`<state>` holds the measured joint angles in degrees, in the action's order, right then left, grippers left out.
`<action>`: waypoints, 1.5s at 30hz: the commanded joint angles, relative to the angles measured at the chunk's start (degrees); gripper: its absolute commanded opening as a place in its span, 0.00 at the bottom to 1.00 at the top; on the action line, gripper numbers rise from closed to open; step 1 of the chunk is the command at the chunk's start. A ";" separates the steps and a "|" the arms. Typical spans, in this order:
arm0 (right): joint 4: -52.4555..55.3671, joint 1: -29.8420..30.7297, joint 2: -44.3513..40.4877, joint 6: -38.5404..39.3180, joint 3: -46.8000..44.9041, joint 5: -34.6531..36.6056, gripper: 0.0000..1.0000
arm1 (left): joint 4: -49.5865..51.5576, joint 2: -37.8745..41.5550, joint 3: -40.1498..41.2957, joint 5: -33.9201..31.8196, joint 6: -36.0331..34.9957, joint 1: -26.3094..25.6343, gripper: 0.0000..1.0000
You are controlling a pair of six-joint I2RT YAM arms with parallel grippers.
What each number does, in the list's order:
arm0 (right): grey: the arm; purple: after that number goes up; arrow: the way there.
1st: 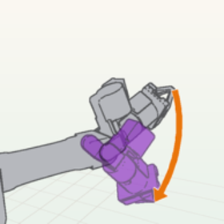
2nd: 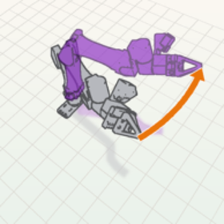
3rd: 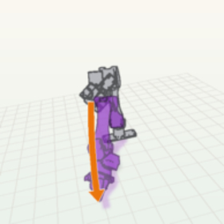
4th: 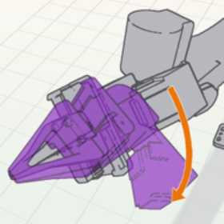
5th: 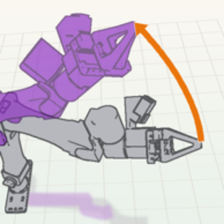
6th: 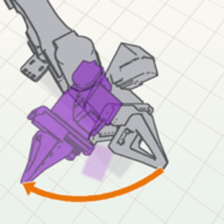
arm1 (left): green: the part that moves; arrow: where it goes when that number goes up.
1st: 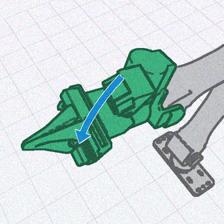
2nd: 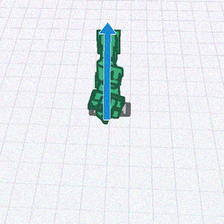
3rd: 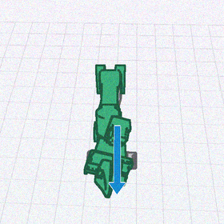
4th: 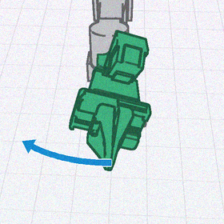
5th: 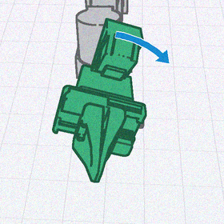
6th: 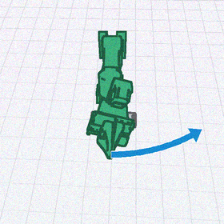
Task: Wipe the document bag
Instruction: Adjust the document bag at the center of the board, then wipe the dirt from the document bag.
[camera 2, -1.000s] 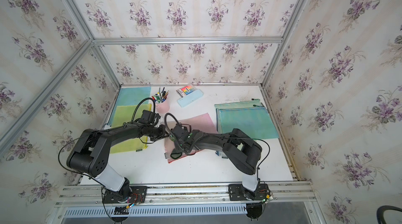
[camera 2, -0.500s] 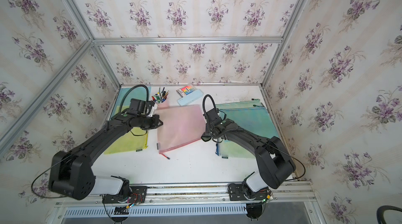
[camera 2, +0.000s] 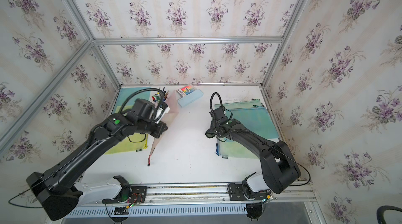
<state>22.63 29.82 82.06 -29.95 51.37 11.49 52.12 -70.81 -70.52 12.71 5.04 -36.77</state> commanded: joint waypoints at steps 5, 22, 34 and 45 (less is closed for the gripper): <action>2.90 -2.40 -3.34 2.02 0.04 2.92 0.22 | -8.44 -9.73 5.49 -11.18 7.35 -15.58 0.01; 5.55 4.34 -0.35 9.77 12.15 2.81 0.23 | -12.29 -14.09 7.86 -0.70 17.38 -5.35 0.99; -1.35 19.02 21.01 7.52 20.29 -2.68 0.23 | -19.25 -7.43 25.12 6.41 31.01 18.12 0.99; -4.02 19.49 25.22 5.55 13.49 -5.98 0.22 | -30.45 -25.18 20.95 12.29 32.48 22.43 0.87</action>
<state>19.81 49.21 106.59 -23.20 65.60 6.81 28.93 -92.73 -49.30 24.01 37.21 -14.35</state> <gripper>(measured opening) 0.226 0.875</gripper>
